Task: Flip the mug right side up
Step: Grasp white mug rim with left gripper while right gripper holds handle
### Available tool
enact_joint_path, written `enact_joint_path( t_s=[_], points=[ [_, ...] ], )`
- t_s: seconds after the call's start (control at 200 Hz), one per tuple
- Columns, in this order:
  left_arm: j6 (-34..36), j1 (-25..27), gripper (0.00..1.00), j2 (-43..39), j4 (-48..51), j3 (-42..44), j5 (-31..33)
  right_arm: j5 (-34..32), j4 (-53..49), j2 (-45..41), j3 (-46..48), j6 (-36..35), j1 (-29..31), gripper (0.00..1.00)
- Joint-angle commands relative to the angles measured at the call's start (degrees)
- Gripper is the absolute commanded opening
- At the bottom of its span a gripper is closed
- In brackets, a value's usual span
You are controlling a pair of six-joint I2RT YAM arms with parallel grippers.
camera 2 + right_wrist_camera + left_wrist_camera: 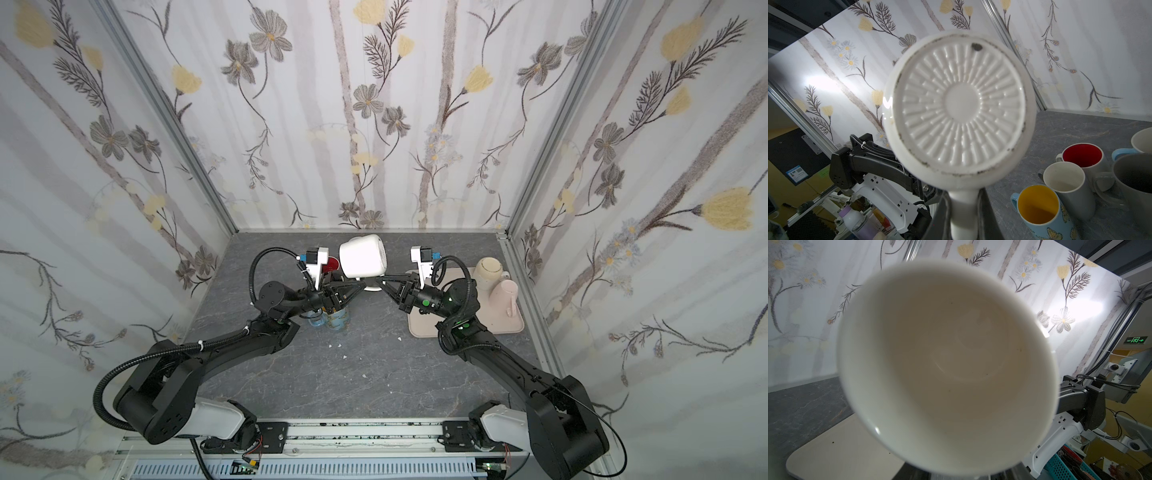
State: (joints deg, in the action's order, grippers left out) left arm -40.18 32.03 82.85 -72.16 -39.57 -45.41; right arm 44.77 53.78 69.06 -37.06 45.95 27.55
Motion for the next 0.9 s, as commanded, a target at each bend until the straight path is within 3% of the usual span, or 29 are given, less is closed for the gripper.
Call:
enact_joint_path(
  t_s=[0.0,0.155,0.305,0.365,0.644,0.894],
  points=[
    [-4.63,-0.04,0.47,1.39,-8.46,-0.83,-1.83,0.74,6.00,-0.14,-0.03,-0.31,0.18,0.00],
    [-6.92,-0.08,0.42,3.03,-10.13,-1.68,-2.76,0.69,4.62,-0.63,-0.17,-1.01,0.22,0.00],
    [-7.53,-0.04,0.21,3.41,-9.86,-2.49,-3.69,0.00,1.04,-1.81,-0.20,-3.11,0.21,0.00],
    [-7.62,-0.05,0.17,3.41,-9.88,-2.55,-3.75,-0.86,-0.71,-2.36,-0.16,-4.18,0.22,0.00],
    [-7.69,-0.04,0.01,2.93,-9.06,-2.54,-4.32,-7.36,-8.77,-6.00,0.32,-10.50,0.20,0.46],
    [-1.24,-0.11,0.00,1.25,1.79,-5.27,-3.59,-13.76,-20.30,-10.08,-0.55,-18.43,0.11,0.59]
  ],
)
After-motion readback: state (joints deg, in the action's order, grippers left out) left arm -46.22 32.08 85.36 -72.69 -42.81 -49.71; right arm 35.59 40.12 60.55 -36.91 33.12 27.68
